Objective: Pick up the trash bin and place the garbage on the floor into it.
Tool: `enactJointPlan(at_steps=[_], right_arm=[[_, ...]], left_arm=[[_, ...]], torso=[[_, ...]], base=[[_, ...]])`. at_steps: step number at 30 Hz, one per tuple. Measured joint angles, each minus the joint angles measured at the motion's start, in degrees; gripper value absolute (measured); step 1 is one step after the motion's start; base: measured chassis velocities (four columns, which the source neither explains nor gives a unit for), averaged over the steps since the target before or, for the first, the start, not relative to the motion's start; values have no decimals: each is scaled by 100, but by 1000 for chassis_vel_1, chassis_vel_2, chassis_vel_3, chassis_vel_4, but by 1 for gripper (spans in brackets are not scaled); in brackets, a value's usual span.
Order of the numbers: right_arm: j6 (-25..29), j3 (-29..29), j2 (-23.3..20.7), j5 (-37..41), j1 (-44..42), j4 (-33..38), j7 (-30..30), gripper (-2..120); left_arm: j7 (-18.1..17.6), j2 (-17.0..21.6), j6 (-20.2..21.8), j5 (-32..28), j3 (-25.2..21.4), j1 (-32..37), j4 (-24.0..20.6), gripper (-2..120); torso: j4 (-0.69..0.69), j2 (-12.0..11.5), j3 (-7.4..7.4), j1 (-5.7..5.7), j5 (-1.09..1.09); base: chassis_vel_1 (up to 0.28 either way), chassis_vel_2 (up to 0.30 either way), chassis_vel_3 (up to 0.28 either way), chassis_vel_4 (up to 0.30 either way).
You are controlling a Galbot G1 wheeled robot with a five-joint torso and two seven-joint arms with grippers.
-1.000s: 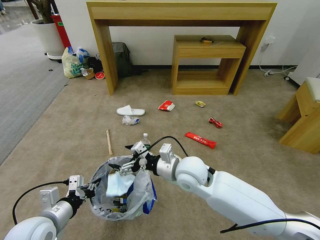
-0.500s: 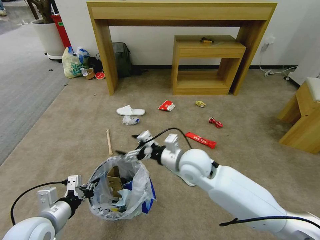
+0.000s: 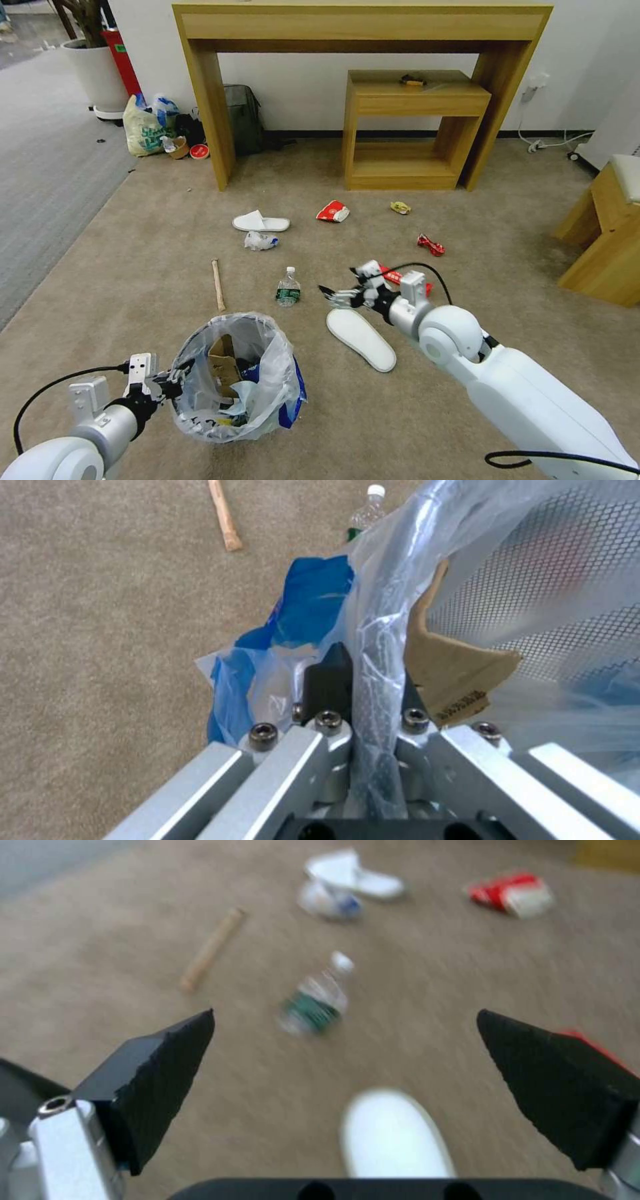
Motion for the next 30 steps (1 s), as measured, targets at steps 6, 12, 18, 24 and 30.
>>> enactJointPlan(at_steps=[6, 12, 18, 24, 30], right_arm=[[139, 178, 148, -150, -91, -1001, -266, 100], [189, 329, 246, -142, -94, -1709, -829, 100], [479, 584, 334, -717, -41, -2780, -2057, 100], [917, 672, 506, -1229, 167, -3771, -2919, 100], [1313, 641, 846, -1527, 331, -4460, -3160, 100]], left_arm=[[0, -32, 0, -16, -34, 57, -52, 0], [1, -54, 0, -18, -41, 76, -80, 0], [0, -74, 0, -13, -45, 95, -86, 0], [0, -133, 0, 51, 6, 85, -29, 0], [0, -122, 0, 75, 22, 76, -24, 0]], torso=[[0, 0, 0, 0, 0], [0, 0, 0, 0, 0], [-1, 0, 0, 0, 0], [1, 0, 0, 0, -1], [-1, 0, 0, 0, -1]], base=[[0, 0, 0, 0], [0, 0, 0, 0], [0, 0, 0, 0], [0, 0, 0, 0], [0, 0, 0, 0]])
